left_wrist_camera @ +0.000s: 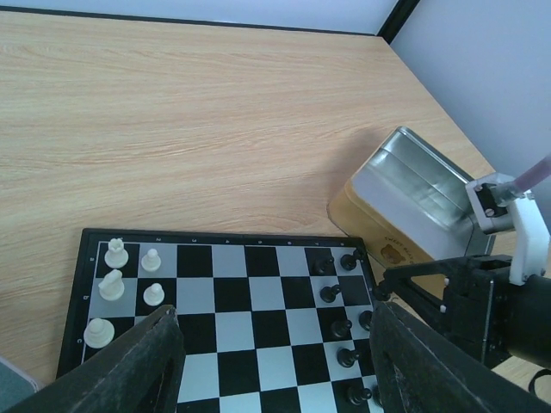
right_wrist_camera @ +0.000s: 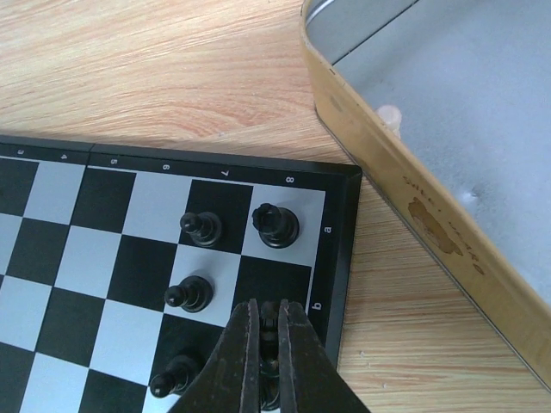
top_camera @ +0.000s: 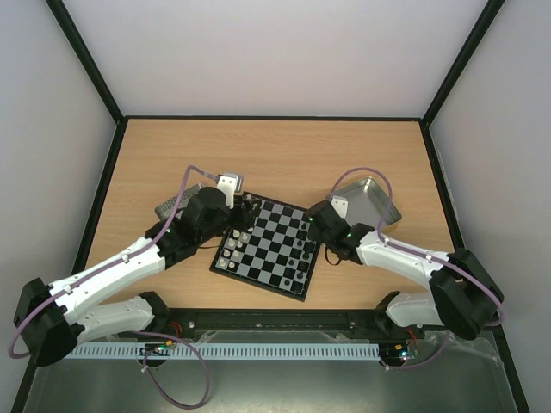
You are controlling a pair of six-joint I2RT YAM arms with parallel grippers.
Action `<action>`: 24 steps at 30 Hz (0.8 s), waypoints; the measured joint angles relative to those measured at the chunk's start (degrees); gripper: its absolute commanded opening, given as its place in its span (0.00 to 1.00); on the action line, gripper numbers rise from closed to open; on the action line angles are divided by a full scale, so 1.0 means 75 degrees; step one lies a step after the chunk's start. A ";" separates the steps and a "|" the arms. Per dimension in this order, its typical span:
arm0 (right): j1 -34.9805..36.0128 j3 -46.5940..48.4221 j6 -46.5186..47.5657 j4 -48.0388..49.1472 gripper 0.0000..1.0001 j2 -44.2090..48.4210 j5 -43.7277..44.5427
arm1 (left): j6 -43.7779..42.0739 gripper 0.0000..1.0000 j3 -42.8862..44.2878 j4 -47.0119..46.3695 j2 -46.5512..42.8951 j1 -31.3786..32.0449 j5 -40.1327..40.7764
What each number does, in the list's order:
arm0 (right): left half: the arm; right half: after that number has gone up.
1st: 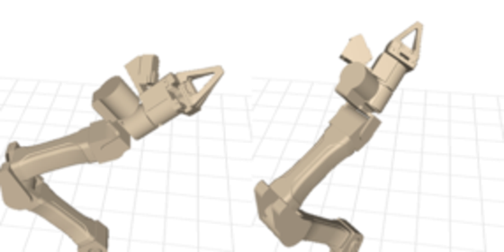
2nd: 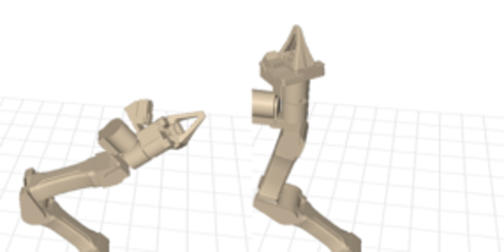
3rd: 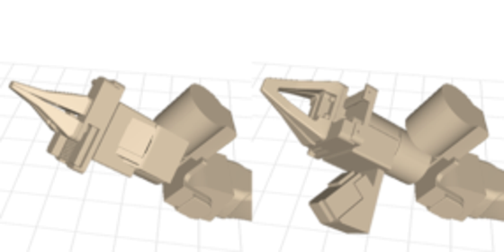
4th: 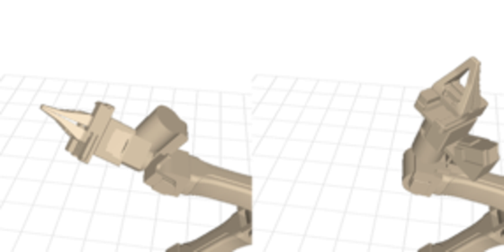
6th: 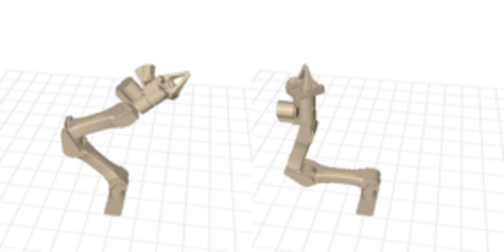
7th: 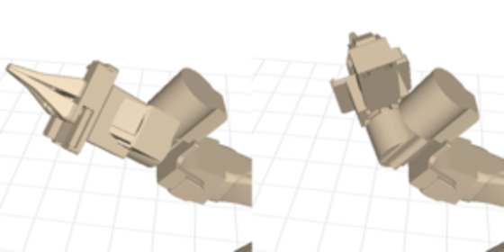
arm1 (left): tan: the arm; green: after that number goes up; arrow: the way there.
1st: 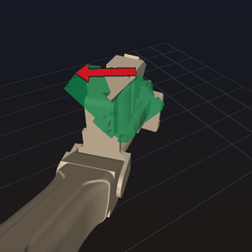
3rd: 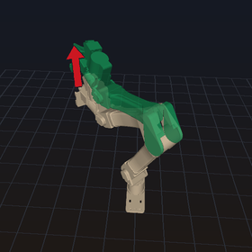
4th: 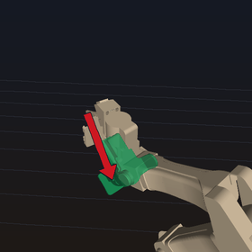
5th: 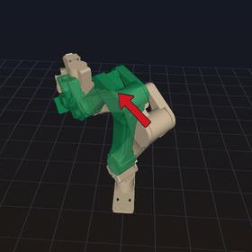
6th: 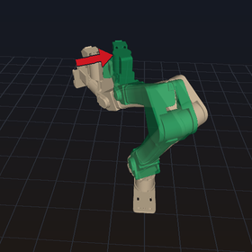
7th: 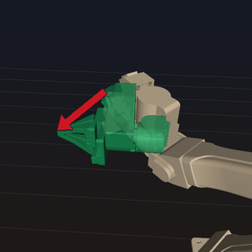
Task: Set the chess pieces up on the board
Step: Place the chess piece on the chessboard.
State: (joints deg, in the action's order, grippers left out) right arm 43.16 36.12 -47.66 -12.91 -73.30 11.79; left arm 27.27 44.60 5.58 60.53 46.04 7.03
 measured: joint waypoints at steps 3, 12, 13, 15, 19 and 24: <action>0.0000 0.0000 -0.0029 0.0128 0.02 -0.0204 0.0000 | 0.0003 0.61 0.0000 0.0000 0.0006 -0.0015 -0.0026; 0.0000 0.0000 0.0070 0.0315 0.04 -0.0539 0.0111 | 0.0012 0.61 0.0000 -0.0003 0.0050 -0.0015 -0.0076; 0.0000 0.0003 0.0093 0.0344 0.05 -0.0574 0.0119 | 0.0015 0.61 0.0000 -0.0003 0.0064 -0.0015 -0.0076; 0.0000 0.0003 0.0131 0.0399 0.05 -0.0641 0.0134 | 0.0015 0.61 0.0000 -0.0003 0.0085 -0.0015 -0.0076; 0.0000 0.0003 0.0187 0.0463 0.05 -0.0766 0.0149 | 0.0015 0.61 0.0000 -0.0003 0.0099 -0.0015 -0.0079; 0.0000 0.0023 0.0265 0.0568 0.06 -0.0880 0.0166 | 0.0015 0.61 0.0000 -0.0003 0.0114 -0.0015 -0.0079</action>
State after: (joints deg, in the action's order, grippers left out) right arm 43.16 36.29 -45.67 -8.64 -79.90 13.04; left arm 27.38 44.60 5.56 61.39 45.93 6.44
